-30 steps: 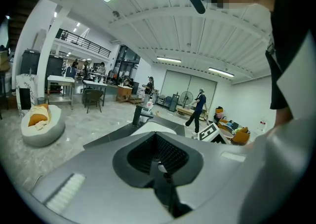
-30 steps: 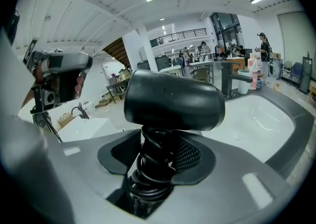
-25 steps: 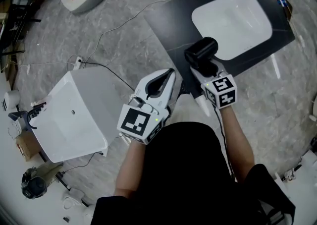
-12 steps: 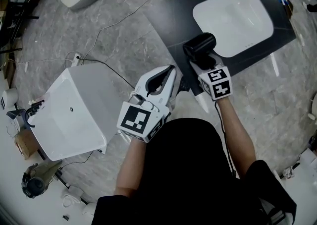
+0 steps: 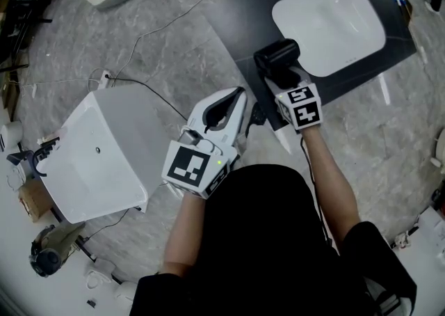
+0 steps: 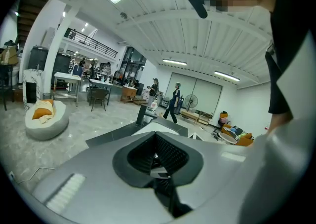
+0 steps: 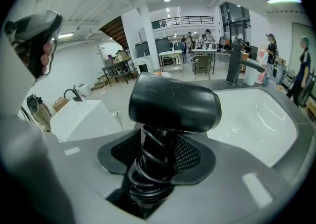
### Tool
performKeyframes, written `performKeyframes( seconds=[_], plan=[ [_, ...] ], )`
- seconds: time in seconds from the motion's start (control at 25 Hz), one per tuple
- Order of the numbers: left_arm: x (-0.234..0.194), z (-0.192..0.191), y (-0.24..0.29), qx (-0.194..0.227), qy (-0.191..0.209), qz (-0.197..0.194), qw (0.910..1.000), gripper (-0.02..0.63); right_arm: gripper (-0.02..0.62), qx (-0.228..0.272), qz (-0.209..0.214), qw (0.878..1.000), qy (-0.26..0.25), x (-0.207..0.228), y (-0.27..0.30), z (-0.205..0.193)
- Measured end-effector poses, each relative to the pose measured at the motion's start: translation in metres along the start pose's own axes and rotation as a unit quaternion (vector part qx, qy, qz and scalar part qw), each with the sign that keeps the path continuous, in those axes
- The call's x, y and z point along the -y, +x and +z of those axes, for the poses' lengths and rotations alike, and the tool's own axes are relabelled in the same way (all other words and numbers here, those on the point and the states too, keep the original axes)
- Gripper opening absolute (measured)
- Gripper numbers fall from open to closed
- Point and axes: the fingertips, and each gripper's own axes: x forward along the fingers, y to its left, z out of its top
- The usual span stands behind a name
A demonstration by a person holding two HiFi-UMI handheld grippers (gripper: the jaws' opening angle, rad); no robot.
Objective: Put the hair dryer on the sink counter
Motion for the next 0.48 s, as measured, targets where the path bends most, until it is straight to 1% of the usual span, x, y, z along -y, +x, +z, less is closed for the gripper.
performKeyframes(
  seconds=[0.24,0.48],
  plan=[
    [-0.001,-0.003,0.0,0.004,0.002,0.0,1.0,0.0,0.209,-0.013,-0.008,1.0,-0.005,0.001,0.011,-0.001],
    [0.0,-0.007,-0.001,-0.002,-0.002,-0.001,1.0,0.0,0.209,-0.033,-0.015,0.999,-0.011,-0.001,0.02,-0.005]
  ],
)
